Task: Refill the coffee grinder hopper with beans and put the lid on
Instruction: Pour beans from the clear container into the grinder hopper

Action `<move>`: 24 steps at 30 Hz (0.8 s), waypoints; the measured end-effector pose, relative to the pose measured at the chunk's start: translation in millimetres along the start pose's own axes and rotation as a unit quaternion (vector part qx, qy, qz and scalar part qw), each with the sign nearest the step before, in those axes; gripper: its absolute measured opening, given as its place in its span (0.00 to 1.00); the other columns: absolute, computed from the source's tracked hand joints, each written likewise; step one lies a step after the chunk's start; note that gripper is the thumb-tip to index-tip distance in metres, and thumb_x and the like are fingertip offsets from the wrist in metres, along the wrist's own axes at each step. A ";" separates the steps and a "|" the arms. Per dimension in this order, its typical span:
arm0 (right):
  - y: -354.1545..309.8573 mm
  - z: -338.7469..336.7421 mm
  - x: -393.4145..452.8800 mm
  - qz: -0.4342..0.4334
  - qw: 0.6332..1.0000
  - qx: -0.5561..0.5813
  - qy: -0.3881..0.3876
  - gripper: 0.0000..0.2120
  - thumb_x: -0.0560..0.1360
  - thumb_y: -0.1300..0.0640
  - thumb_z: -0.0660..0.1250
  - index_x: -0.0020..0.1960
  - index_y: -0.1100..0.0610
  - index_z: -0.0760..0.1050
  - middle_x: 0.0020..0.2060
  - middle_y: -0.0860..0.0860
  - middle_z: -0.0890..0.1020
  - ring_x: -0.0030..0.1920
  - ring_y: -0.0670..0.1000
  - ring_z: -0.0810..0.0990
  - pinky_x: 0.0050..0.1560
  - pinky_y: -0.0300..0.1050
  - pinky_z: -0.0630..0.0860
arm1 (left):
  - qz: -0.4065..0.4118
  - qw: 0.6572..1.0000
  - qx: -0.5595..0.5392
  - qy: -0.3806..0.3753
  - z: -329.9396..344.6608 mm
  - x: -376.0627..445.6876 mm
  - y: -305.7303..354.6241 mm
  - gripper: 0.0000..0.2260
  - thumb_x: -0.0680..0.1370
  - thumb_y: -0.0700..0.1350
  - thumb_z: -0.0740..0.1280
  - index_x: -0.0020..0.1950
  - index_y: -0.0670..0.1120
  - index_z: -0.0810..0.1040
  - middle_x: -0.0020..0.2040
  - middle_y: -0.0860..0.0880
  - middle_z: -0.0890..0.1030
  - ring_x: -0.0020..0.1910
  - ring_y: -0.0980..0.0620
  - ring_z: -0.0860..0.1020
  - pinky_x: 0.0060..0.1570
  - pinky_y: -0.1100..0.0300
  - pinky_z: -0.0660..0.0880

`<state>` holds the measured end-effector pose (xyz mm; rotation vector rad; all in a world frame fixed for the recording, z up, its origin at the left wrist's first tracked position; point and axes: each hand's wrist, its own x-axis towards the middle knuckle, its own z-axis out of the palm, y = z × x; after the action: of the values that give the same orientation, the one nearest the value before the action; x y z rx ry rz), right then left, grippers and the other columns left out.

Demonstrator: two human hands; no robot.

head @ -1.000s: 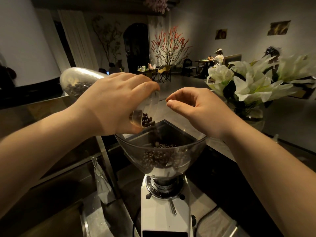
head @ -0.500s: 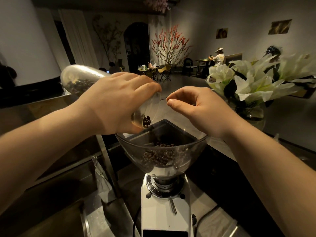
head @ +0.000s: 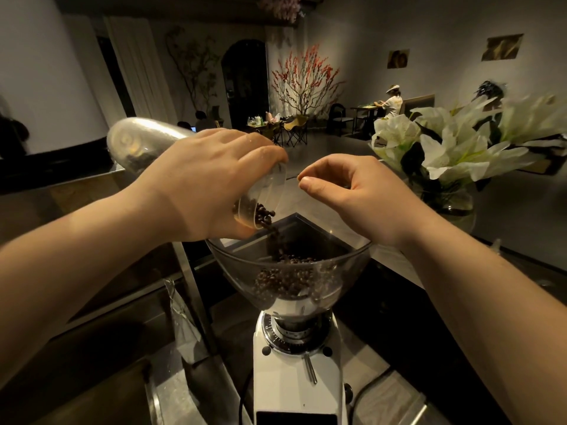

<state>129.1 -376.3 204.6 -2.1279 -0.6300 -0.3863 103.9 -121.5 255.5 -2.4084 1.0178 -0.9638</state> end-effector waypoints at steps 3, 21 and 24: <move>0.0 -0.2 0.1 0.000 1.000 -0.001 -0.001 0.10 0.83 0.41 0.70 0.61 0.42 0.85 0.53 0.37 0.87 0.56 0.33 0.83 0.55 0.35 0.78 | 0.001 1.000 -0.001 -0.001 0.9 -0.5 -0.4 0.40 0.72 0.68 0.66 0.76 0.45 0.72 0.69 0.44 0.81 0.65 0.40 0.81 0.62 0.46 0.79; 1.0 -0.3 0.3 -0.006 1.000 -0.003 -0.001 0.10 0.83 0.42 0.70 0.60 0.43 0.85 0.52 0.37 0.88 0.55 0.34 0.84 0.53 0.34 0.78 | -0.002 1.000 -0.007 0.002 0.1 -0.1 -0.3 0.40 0.72 0.68 0.63 0.77 0.45 0.72 0.70 0.45 0.80 0.66 0.41 0.80 0.64 0.46 0.77; 1.0 -0.7 0.5 -0.005 1.000 0.001 -0.002 0.10 0.83 0.42 0.70 0.60 0.44 0.85 0.52 0.37 0.88 0.55 0.34 0.84 0.53 0.34 0.77 | -0.001 1.000 -0.003 0.002 0.6 0.2 -0.4 0.40 0.71 0.68 0.64 0.77 0.46 0.72 0.70 0.45 0.80 0.66 0.41 0.80 0.63 0.47 0.78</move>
<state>130.0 -377.2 204.6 -2.1248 -0.6418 -0.3874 104.6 -121.4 255.4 -2.4150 1.0212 -0.9680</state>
